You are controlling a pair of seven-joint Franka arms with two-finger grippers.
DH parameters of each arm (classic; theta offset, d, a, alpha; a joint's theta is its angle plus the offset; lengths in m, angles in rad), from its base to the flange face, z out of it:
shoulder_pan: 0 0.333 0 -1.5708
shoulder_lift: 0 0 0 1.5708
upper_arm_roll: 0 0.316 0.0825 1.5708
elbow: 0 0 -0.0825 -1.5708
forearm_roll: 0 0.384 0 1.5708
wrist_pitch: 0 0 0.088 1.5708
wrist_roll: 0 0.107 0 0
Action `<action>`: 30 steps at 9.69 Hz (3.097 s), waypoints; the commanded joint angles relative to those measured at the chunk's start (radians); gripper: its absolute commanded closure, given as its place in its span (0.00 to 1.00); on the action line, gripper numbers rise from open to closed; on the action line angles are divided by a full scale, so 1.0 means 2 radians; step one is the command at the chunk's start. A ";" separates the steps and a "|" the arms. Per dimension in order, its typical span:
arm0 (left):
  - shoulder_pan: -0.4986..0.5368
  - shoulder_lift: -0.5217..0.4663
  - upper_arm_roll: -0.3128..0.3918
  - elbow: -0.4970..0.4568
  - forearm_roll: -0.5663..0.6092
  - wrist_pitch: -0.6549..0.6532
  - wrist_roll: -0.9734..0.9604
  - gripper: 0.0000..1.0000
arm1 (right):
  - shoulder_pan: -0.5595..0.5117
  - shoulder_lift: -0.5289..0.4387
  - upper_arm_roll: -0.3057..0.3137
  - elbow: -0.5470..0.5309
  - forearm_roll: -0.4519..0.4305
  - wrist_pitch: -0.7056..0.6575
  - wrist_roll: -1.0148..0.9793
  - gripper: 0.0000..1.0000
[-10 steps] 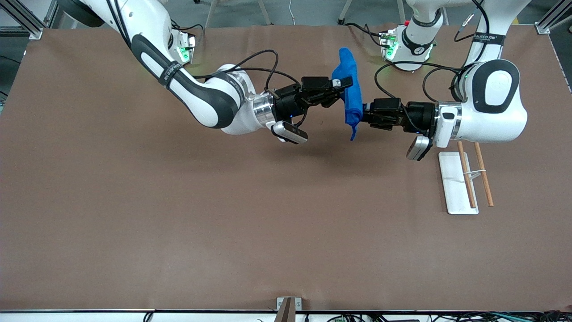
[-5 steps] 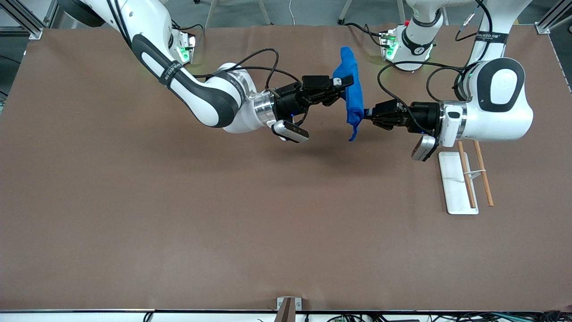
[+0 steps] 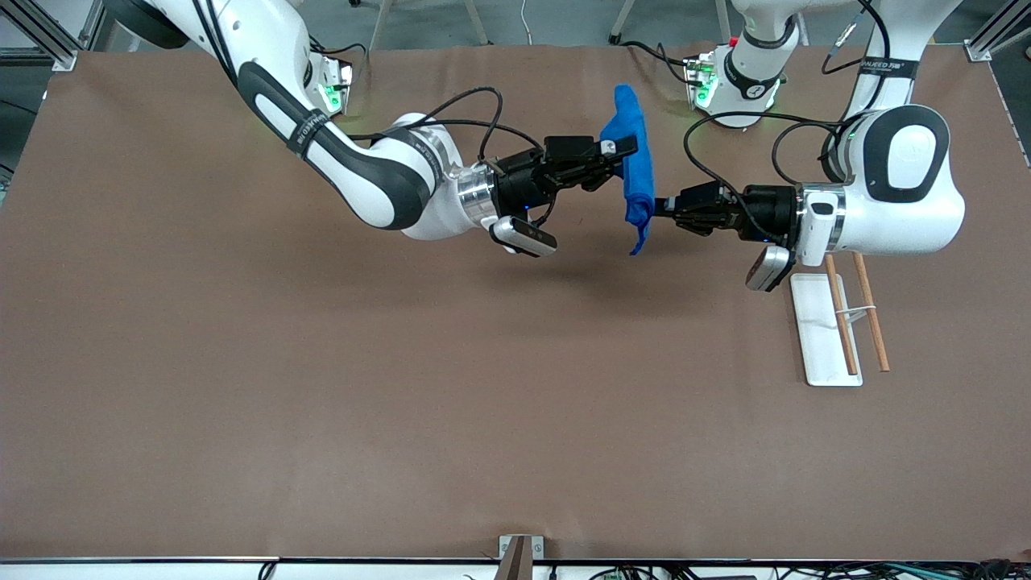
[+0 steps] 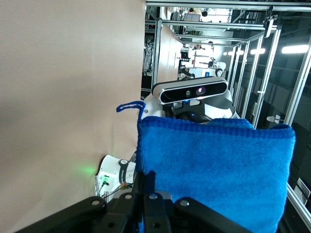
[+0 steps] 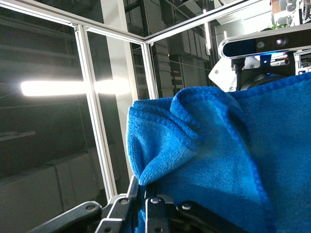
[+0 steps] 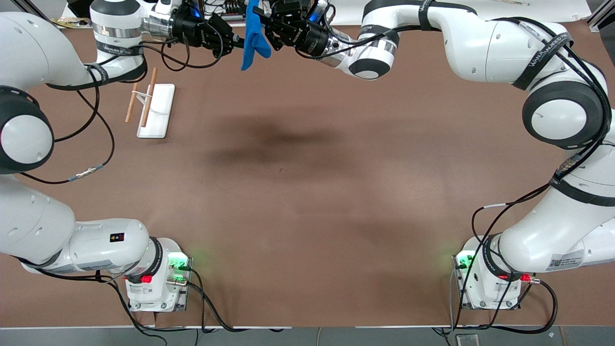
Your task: Right arm passes towel to left arm to hang
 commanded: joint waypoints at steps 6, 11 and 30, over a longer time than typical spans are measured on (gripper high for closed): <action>0.038 0.024 -0.001 -0.002 0.034 -0.039 0.040 1.00 | -0.075 -0.080 0.005 -0.036 -0.169 0.270 0.158 0.00; 0.092 0.026 0.002 0.087 0.255 -0.074 0.023 1.00 | -0.084 -0.076 -0.125 -0.064 -0.491 0.248 0.159 0.00; 0.137 0.147 0.121 0.218 0.608 0.093 0.018 1.00 | -0.082 -0.306 -0.466 0.070 -1.088 -0.240 0.482 0.00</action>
